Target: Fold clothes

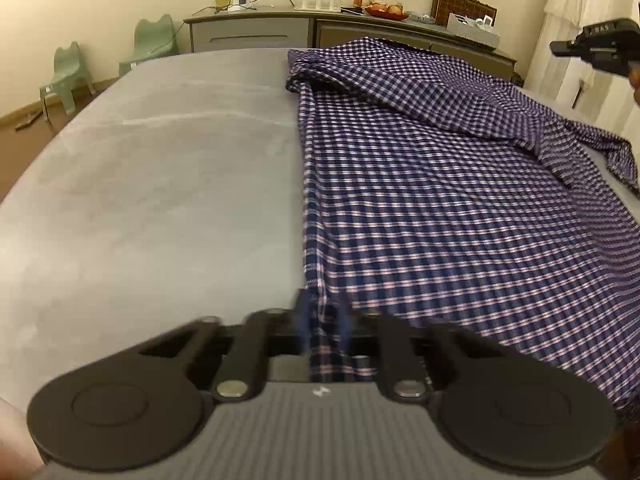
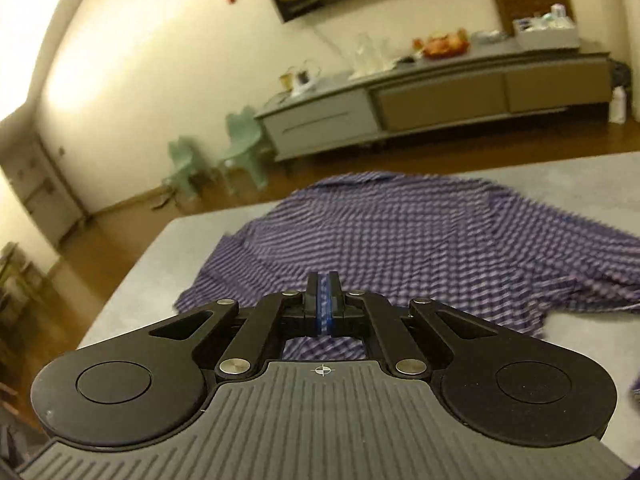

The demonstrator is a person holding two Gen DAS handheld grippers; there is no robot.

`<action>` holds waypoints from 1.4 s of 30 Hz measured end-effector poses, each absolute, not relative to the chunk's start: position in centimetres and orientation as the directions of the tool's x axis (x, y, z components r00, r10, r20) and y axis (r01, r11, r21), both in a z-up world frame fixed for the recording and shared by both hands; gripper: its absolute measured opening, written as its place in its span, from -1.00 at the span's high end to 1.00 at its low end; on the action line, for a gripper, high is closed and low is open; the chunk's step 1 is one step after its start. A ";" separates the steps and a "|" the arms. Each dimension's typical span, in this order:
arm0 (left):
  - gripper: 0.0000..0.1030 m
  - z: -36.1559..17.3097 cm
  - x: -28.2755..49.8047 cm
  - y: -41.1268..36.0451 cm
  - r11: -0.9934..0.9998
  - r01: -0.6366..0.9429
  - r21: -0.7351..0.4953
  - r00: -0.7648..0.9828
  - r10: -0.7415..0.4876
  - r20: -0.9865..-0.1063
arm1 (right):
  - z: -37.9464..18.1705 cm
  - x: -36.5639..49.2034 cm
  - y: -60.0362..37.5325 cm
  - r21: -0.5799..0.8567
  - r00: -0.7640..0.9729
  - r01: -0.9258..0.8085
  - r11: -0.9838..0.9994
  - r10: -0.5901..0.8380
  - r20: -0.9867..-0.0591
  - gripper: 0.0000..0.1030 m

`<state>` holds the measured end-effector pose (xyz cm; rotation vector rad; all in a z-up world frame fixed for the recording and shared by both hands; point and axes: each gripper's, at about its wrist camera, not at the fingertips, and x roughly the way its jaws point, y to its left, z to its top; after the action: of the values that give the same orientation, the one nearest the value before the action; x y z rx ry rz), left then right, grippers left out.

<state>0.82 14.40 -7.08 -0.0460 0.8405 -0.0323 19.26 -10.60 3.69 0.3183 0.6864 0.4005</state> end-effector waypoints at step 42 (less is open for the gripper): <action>0.58 -6.1 -3.8 5.5 0.972 0.039 0.234 0.782 0.116 -0.613 | 2.1 14.7 -23.6 0.607 0.853 -0.064 0.792 0.359 -0.379 1.00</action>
<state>-3.76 5.49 -6.08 0.2399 0.6740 0.0422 14.66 -23.64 2.05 0.6198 0.5048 0.2384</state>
